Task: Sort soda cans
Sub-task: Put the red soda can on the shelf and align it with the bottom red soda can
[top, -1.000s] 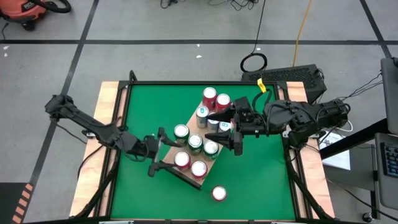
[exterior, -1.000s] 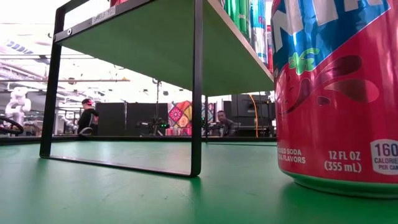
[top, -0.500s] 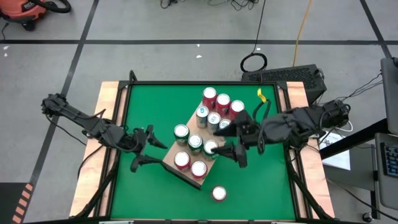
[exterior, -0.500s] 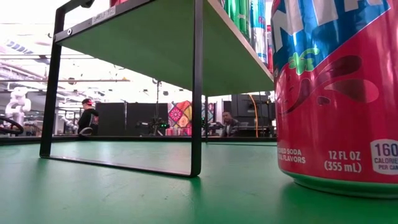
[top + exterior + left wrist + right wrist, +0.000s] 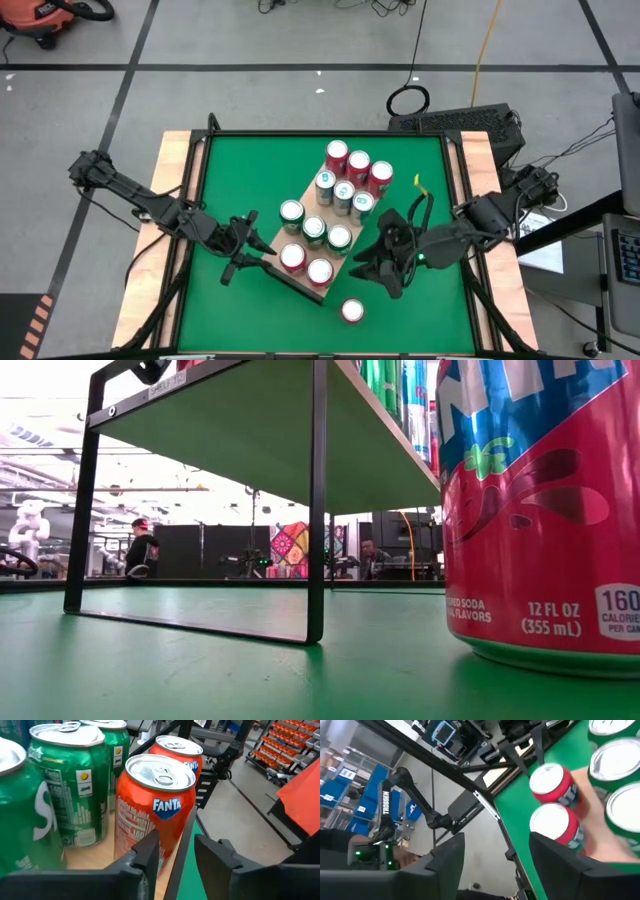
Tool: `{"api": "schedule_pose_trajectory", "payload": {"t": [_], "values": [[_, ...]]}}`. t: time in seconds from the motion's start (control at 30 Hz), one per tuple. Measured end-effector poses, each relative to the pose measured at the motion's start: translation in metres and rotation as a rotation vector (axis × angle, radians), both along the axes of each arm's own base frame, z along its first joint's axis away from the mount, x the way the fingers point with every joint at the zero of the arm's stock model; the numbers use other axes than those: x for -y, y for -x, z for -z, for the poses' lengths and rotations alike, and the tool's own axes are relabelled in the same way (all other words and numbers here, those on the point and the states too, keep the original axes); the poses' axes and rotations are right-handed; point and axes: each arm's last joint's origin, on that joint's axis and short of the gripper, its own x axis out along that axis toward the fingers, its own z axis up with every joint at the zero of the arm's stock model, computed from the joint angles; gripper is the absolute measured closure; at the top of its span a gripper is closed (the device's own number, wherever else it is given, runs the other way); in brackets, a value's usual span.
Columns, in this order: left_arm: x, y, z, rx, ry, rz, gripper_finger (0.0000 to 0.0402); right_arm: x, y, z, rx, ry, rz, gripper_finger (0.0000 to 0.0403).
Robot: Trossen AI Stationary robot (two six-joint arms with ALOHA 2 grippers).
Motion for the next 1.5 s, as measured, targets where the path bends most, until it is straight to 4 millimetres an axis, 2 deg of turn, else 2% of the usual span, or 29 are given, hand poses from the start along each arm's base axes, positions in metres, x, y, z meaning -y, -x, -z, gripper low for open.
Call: {"api": "schedule_pose_trajectory", "payload": {"t": [0.1,0.27,0.43,0.67,0.83,1.1,1.5], "values": [[0.003,-0.006,0.003,0.001,-0.009,0.002,0.0294,-0.012,-0.002,0.006,-0.026,-0.008,-0.019,0.0198],[0.005,-0.011,0.008,-0.011,-0.013,0.002,0.0312,-0.032,-0.015,0.028,-0.118,-0.019,-0.016,0.0202],[0.006,-0.012,0.007,-0.002,-0.009,0.002,0.0313,-0.045,-0.032,0.052,-0.200,-0.018,0.012,0.0202],[0.006,-0.012,0.008,0.012,-0.054,0.015,0.0314,-0.061,-0.058,0.094,-0.340,0.027,0.054,0.0202],[0.006,-0.012,0.008,0.013,-0.057,0.017,0.0314,-0.066,-0.071,0.113,-0.383,0.028,0.089,0.0202],[0.006,-0.012,0.008,0.014,-0.057,0.020,0.0314,-0.059,-0.079,0.117,-0.372,0.055,0.152,0.0202],[0.006,-0.012,0.008,0.022,-0.081,0.027,0.0314,-0.058,-0.078,0.118,-0.388,0.060,0.150,0.0202]]}}
